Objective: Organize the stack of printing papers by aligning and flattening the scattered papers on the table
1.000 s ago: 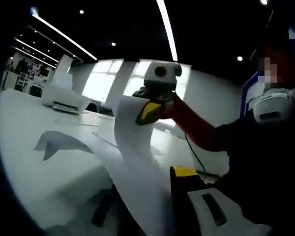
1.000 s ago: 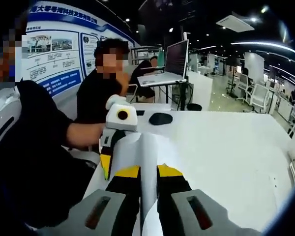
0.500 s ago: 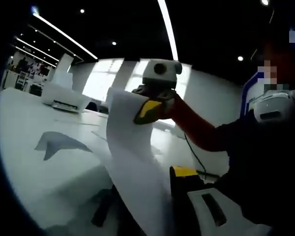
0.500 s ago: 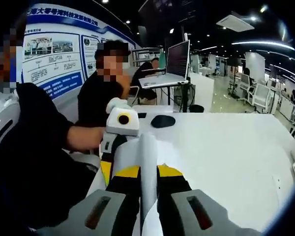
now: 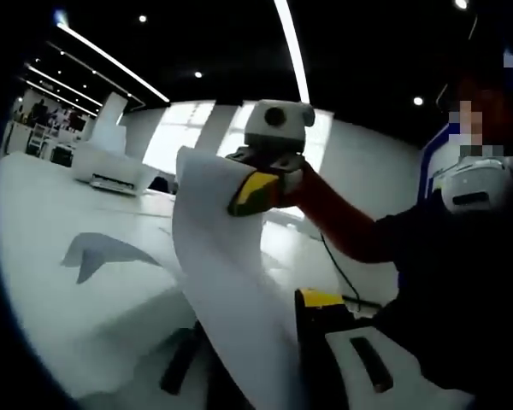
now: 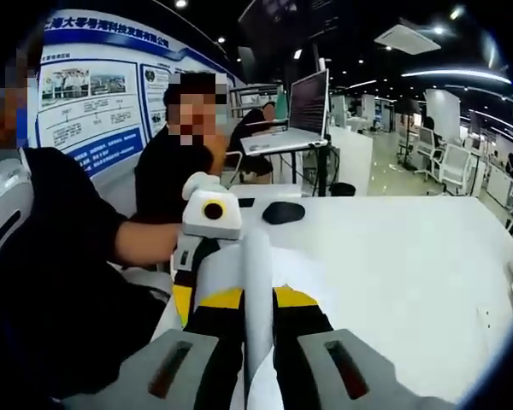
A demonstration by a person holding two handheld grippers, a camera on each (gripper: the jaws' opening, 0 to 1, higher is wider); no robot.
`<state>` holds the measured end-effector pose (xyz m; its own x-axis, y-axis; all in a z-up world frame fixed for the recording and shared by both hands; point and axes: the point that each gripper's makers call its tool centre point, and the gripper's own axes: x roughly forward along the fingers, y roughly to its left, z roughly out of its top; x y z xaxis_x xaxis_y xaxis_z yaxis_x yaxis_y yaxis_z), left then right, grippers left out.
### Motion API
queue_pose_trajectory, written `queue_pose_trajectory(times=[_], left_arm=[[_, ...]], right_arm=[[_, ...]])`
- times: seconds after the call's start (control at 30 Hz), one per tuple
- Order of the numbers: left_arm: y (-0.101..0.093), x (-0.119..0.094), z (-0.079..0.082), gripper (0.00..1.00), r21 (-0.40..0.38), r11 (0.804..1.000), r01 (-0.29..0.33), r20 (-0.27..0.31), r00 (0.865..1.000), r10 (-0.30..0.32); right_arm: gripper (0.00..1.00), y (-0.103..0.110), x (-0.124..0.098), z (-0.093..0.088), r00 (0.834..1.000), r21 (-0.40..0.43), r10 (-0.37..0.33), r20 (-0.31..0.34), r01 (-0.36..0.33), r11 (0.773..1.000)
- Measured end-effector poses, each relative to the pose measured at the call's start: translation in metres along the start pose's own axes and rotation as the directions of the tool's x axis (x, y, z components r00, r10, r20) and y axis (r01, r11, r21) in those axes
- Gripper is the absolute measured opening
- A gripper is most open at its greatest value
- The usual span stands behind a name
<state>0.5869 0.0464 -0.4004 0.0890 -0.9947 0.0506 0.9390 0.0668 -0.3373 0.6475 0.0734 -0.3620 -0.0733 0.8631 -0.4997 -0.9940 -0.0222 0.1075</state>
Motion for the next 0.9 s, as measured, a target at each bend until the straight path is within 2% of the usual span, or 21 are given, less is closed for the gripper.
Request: queue_pose_trajectory(times=[0.47,0.9], left_arm=[[-0.0003,-0.0015,-0.0005,0.22,0.002,1.0,-0.001,0.0,1.0,0.001],[0.0023,-0.0009,-0.0018,0.14,0.021,1.0,-0.015,-0.003,1.0,0.015]], right_arm=[[0.07,-0.0022,0.0038,0.0011,1.0,0.011,-0.002,0.012,0.002,1.0],[0.07,-0.0035,0.0059,-0.0001,1.0,0.011,-0.002,0.009,0.002,1.0]])
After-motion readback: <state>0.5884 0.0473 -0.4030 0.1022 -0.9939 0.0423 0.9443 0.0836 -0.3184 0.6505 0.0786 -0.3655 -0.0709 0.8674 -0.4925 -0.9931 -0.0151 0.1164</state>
